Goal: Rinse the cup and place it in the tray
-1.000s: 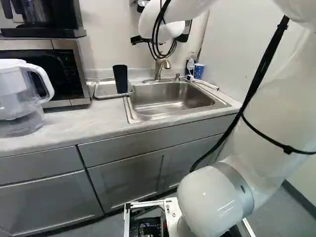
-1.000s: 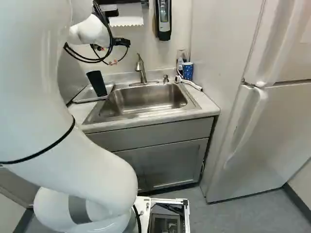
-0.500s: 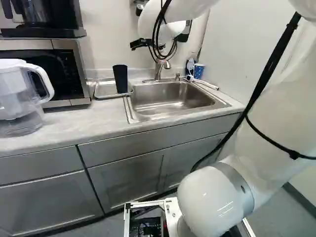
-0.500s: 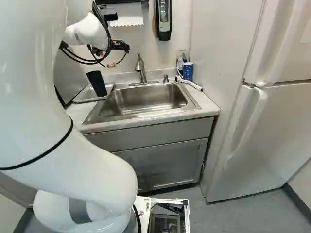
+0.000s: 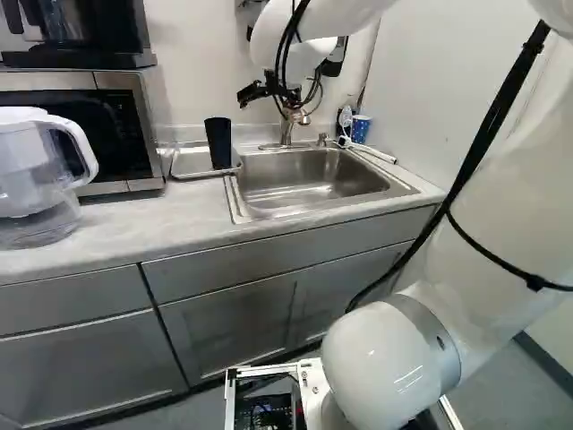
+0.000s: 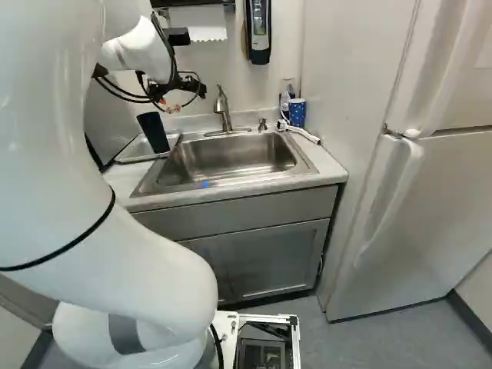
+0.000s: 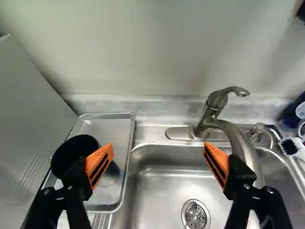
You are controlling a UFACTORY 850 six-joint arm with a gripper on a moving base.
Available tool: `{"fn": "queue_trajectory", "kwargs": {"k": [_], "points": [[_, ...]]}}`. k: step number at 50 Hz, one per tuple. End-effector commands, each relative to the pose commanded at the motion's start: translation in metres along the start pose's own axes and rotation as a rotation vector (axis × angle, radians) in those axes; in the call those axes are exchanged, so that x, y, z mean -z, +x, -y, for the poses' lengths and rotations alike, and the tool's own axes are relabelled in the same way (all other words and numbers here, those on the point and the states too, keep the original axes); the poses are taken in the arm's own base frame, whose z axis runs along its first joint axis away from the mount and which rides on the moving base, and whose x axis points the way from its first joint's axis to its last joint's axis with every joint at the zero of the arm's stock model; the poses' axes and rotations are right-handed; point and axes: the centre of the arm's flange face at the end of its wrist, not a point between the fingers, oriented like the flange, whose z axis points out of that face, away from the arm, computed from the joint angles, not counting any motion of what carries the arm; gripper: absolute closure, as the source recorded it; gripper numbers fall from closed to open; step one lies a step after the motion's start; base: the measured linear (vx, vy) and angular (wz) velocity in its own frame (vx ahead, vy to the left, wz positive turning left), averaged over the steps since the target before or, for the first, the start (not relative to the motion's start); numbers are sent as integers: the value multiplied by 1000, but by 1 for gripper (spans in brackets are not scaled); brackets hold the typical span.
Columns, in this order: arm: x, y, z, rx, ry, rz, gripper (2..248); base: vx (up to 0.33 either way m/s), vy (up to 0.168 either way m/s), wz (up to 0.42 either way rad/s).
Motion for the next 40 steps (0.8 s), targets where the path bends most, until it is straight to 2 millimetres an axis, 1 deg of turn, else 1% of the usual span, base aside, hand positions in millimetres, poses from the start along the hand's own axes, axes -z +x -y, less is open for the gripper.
{"fn": "queue_trajectory", "kwargs": {"k": [26,40], "points": [[3,-21,1,-44,15,230,3,0,0,0],[15,-38,-13,-95,4,355,3,0,0,0]]}}
